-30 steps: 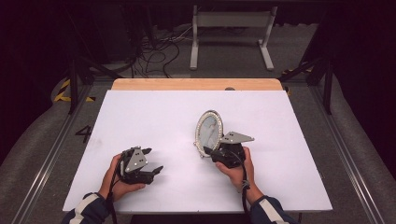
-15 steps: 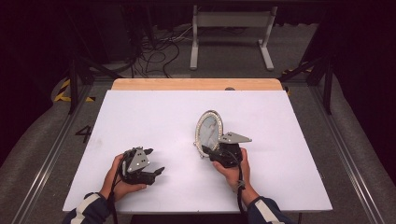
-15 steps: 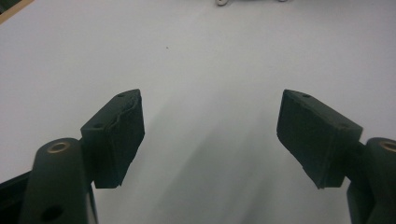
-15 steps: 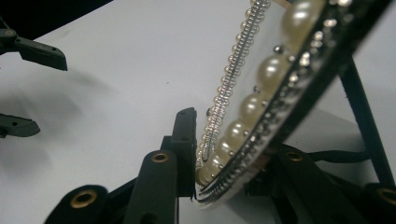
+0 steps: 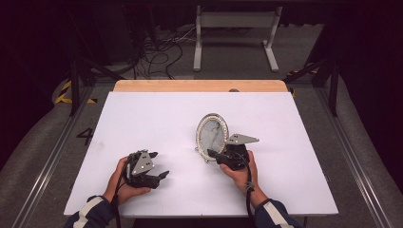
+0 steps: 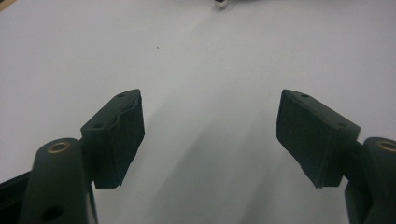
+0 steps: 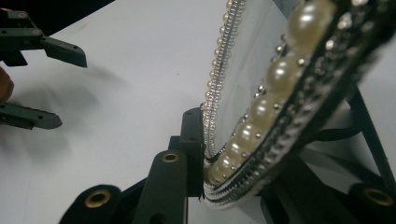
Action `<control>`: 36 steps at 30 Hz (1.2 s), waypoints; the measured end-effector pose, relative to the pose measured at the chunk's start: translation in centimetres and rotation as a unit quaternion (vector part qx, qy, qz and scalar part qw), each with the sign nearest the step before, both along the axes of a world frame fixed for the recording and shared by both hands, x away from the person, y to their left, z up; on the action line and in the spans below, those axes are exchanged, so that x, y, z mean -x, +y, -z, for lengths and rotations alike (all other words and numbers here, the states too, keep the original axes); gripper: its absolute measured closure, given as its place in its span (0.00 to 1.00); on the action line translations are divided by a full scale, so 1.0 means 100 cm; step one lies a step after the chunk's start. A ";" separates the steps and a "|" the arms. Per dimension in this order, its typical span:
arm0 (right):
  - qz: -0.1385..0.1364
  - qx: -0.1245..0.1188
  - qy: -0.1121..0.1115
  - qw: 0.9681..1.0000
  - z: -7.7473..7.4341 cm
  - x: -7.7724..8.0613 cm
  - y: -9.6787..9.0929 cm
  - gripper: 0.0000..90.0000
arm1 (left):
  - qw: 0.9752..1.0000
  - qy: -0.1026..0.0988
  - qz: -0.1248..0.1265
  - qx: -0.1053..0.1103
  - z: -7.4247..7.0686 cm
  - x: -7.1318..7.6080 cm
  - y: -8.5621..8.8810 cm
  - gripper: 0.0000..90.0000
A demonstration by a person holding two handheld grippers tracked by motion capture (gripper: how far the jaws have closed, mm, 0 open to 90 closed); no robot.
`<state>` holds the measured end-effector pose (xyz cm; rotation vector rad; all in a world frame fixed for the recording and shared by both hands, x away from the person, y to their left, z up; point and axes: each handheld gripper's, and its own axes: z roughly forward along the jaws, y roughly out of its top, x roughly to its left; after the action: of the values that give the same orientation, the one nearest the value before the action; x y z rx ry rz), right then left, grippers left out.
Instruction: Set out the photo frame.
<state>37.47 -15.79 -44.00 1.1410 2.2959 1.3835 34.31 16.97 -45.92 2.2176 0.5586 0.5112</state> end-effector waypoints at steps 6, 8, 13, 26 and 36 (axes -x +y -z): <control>-0.014 0.002 0.006 1.000 -0.002 0.004 -0.003 0.86 | 1.000 -0.002 0.005 0.002 -0.001 -0.001 -0.004 0.27; -0.017 0.005 0.006 1.000 -0.002 0.005 -0.004 0.87 | 1.000 -0.001 0.007 0.003 -0.001 -0.002 -0.004 0.27; -0.024 0.004 0.011 1.000 -0.003 0.007 -0.008 0.87 | 1.000 -0.003 0.012 0.005 -0.003 -0.005 -0.008 0.26; -0.009 0.025 -0.027 0.999 -0.010 0.018 -0.013 0.78 | 0.999 0.011 0.027 0.023 -0.005 -0.025 -0.024 0.27; 0.009 0.022 -0.049 0.998 -0.017 0.029 -0.022 0.71 | 0.998 0.027 0.041 0.050 -0.010 -0.044 -0.040 0.28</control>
<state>34.54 -18.02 -42.25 1.0538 2.2305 1.3436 38.75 13.01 -44.95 2.1554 0.5079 0.3733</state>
